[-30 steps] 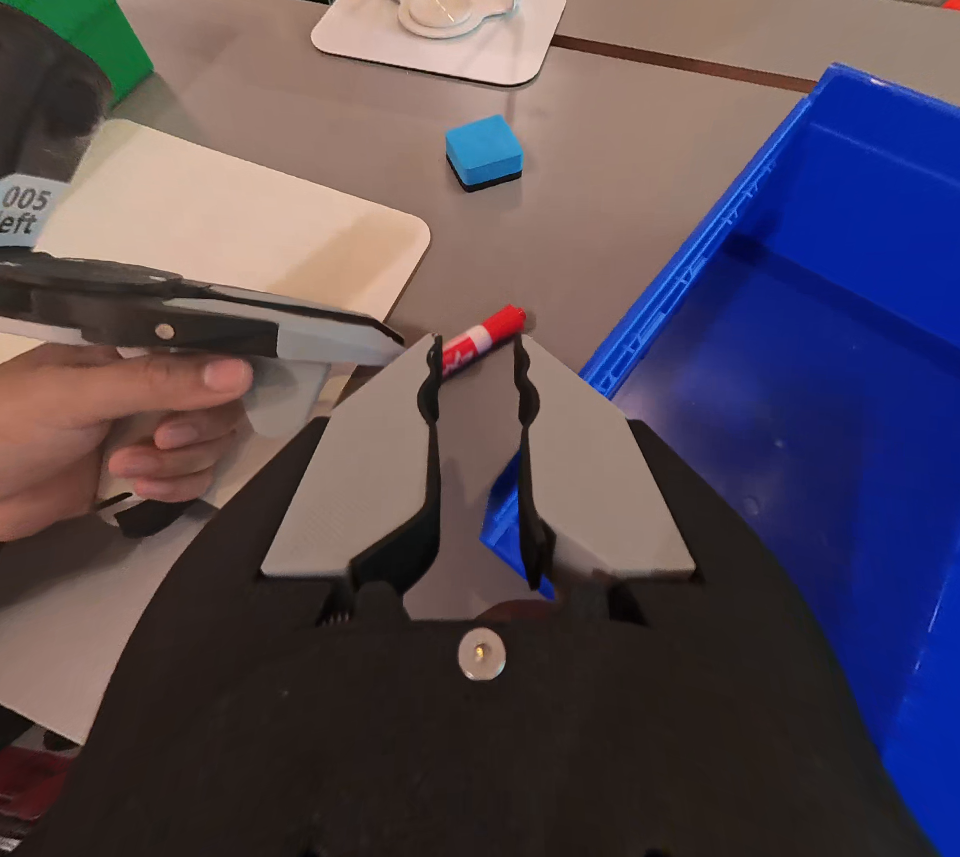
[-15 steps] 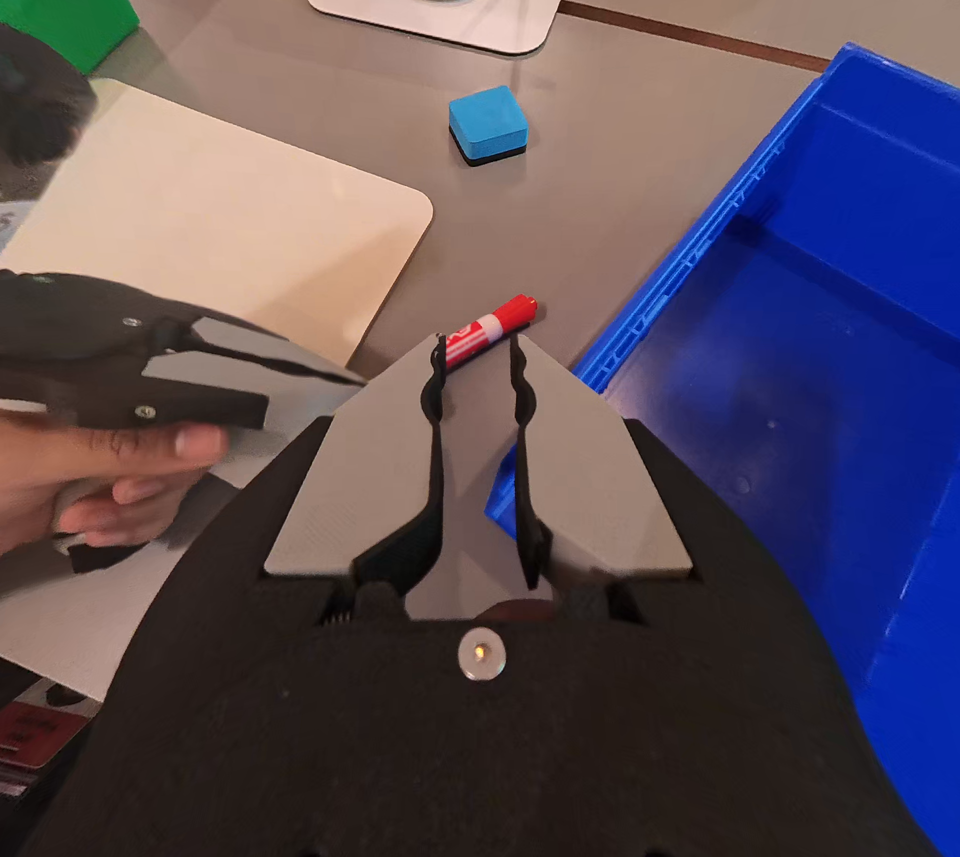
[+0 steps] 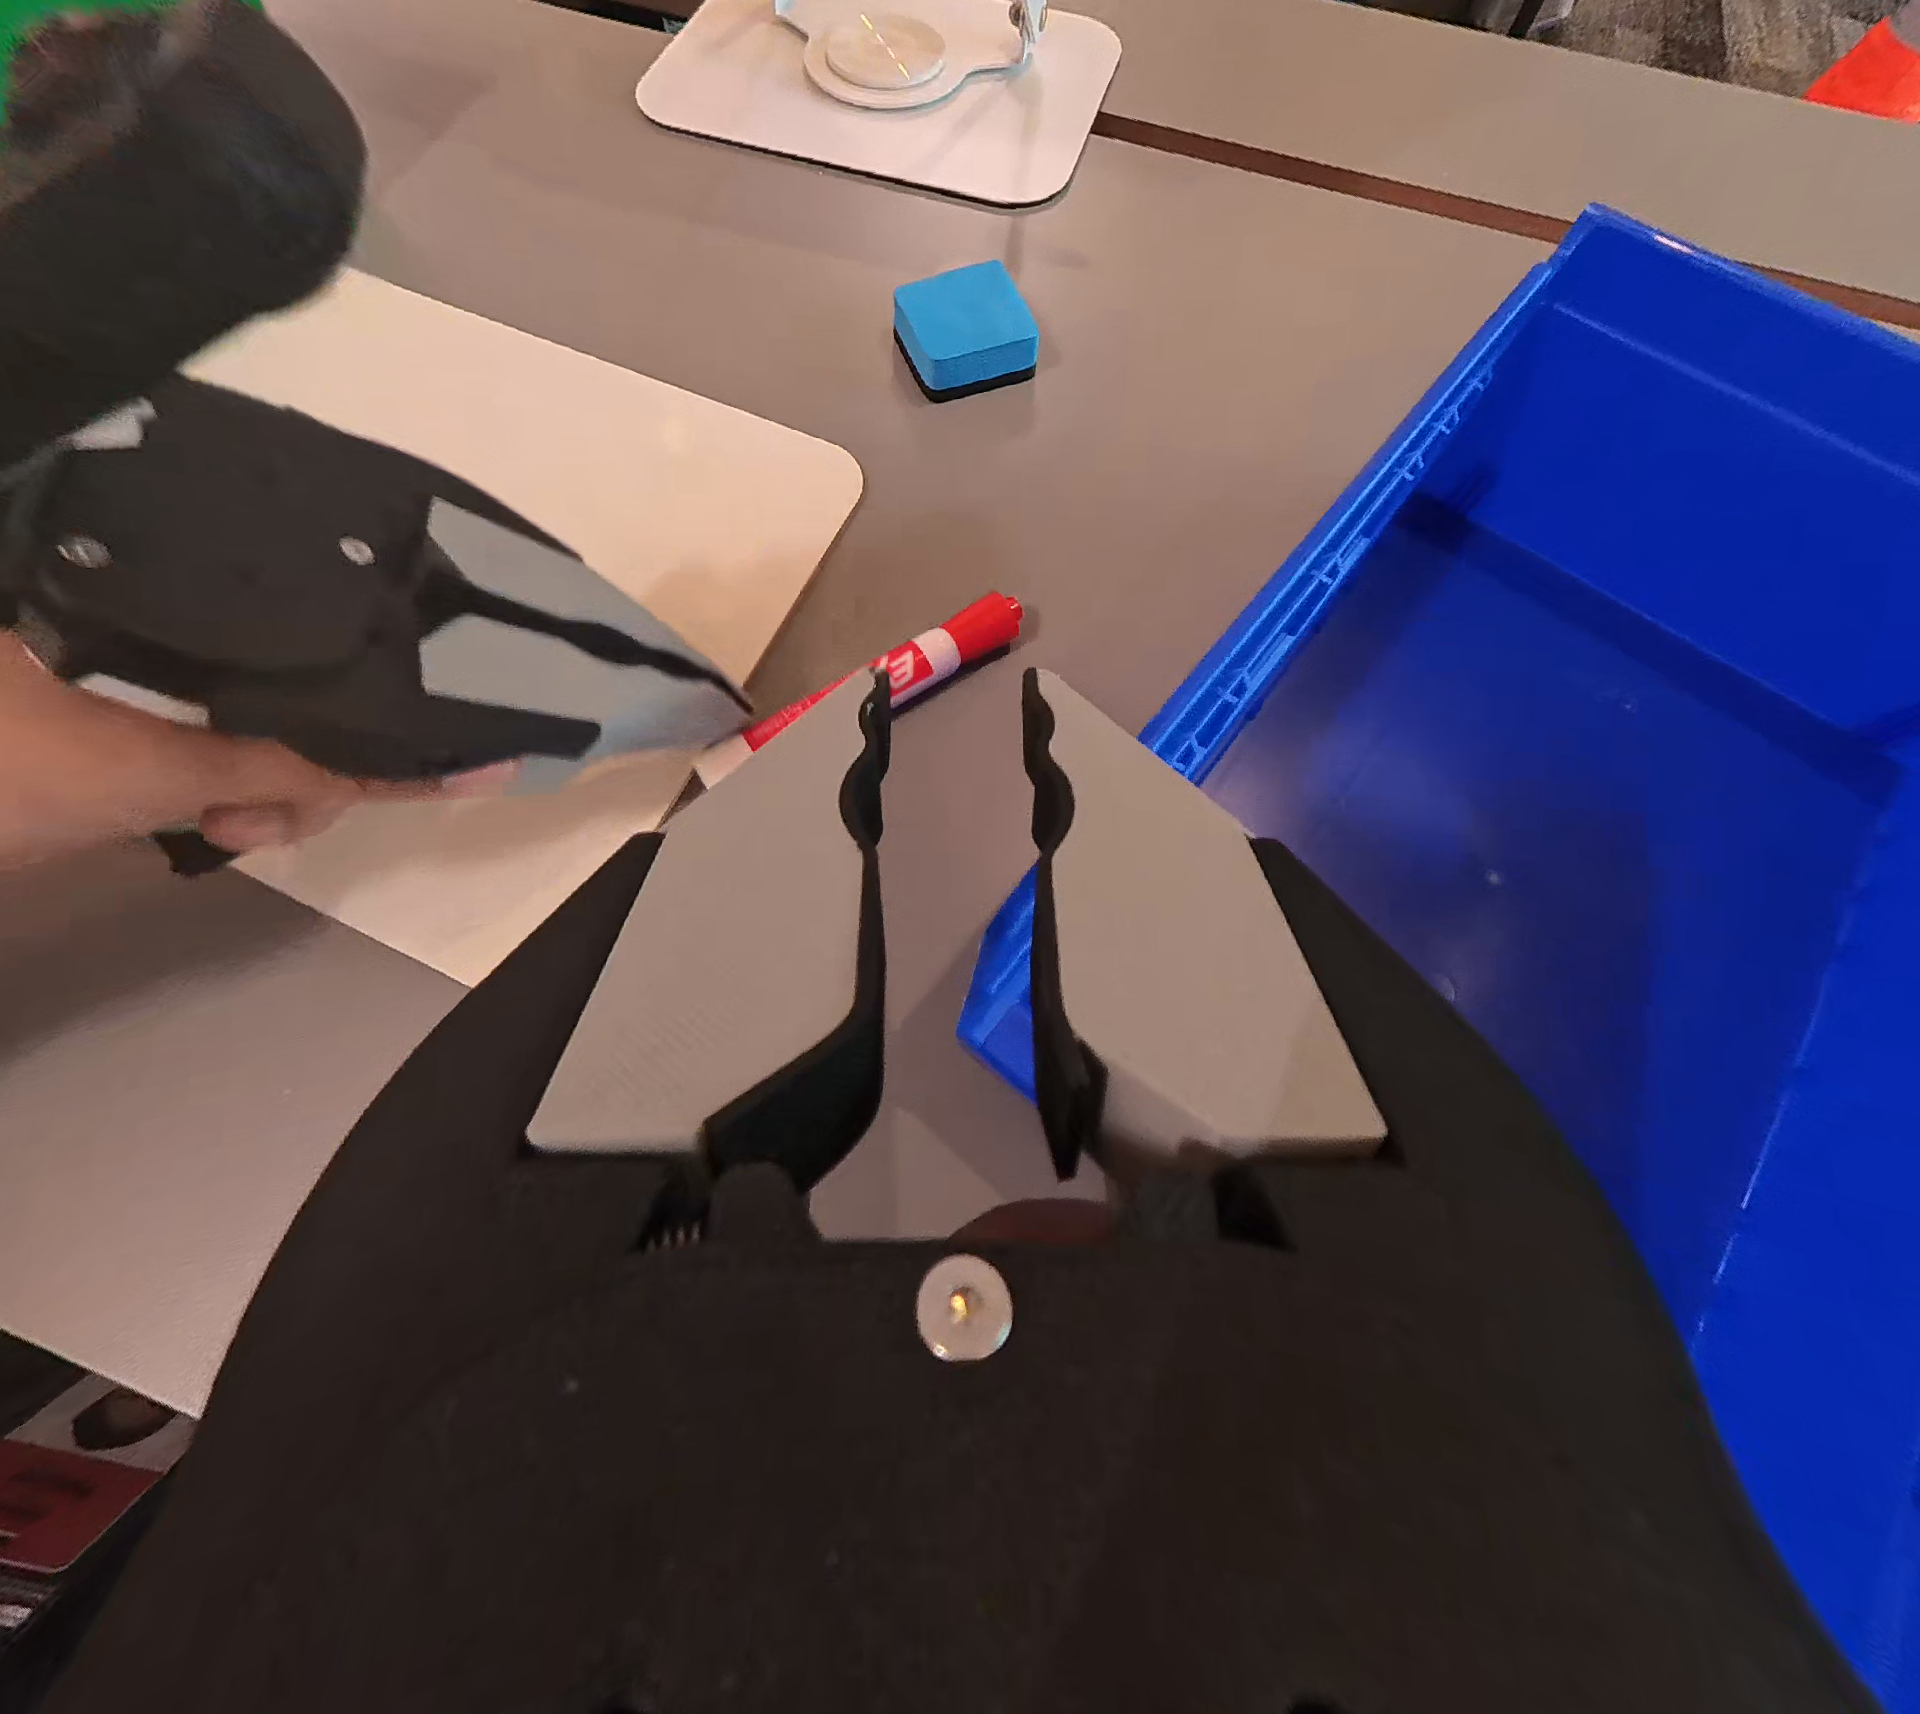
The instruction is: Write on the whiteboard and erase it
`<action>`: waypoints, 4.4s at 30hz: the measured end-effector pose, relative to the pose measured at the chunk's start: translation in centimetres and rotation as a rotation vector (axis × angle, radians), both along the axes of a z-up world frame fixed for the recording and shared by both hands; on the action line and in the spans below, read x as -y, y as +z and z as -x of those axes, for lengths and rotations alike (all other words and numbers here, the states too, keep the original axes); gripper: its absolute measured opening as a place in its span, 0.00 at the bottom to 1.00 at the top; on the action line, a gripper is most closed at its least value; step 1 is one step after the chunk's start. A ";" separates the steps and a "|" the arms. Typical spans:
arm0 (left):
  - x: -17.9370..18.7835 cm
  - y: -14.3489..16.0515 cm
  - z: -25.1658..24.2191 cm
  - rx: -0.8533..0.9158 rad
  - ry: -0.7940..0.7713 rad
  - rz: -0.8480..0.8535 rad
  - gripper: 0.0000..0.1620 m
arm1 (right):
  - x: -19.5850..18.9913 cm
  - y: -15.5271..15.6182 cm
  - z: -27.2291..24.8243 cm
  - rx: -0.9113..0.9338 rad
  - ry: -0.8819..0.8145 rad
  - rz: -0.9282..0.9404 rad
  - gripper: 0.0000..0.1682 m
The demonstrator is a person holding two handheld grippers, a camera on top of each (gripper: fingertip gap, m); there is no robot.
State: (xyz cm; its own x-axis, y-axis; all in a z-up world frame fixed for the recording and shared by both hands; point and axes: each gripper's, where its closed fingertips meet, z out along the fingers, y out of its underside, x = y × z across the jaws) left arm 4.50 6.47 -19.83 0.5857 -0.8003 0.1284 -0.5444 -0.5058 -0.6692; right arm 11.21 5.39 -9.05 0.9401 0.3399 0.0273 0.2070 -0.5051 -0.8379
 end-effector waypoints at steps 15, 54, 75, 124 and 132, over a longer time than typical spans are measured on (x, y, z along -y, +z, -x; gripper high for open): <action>6.1 0.1 -4.9 0.165 -0.180 0.199 0.00 | -0.1 -0.2 -0.6 -0.008 -0.011 0.007 0.15; -3.8 0.4 49.8 -0.669 0.748 0.257 0.28 | 0.7 1.6 0.8 -0.090 0.080 -0.036 0.21; -4.3 1.3 47.2 -0.743 0.576 0.120 0.11 | 1.5 2.2 0.3 -0.090 0.087 -0.052 0.21; 7.3 1.9 -0.3 0.333 0.057 0.232 0.17 | 2.4 -1.4 -0.3 0.003 0.114 0.111 0.19; 11.1 2.1 7.0 0.115 -0.086 0.067 0.23 | 3.3 -0.2 1.3 -0.026 0.175 0.093 0.20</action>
State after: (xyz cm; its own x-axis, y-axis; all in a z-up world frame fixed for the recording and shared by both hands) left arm -2.52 -4.61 -17.71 0.4935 -0.8344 0.2454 -0.5098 -0.5061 -0.6956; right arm 9.89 2.04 -9.30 0.8664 0.4980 -0.0352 0.2775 -0.5391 -0.7952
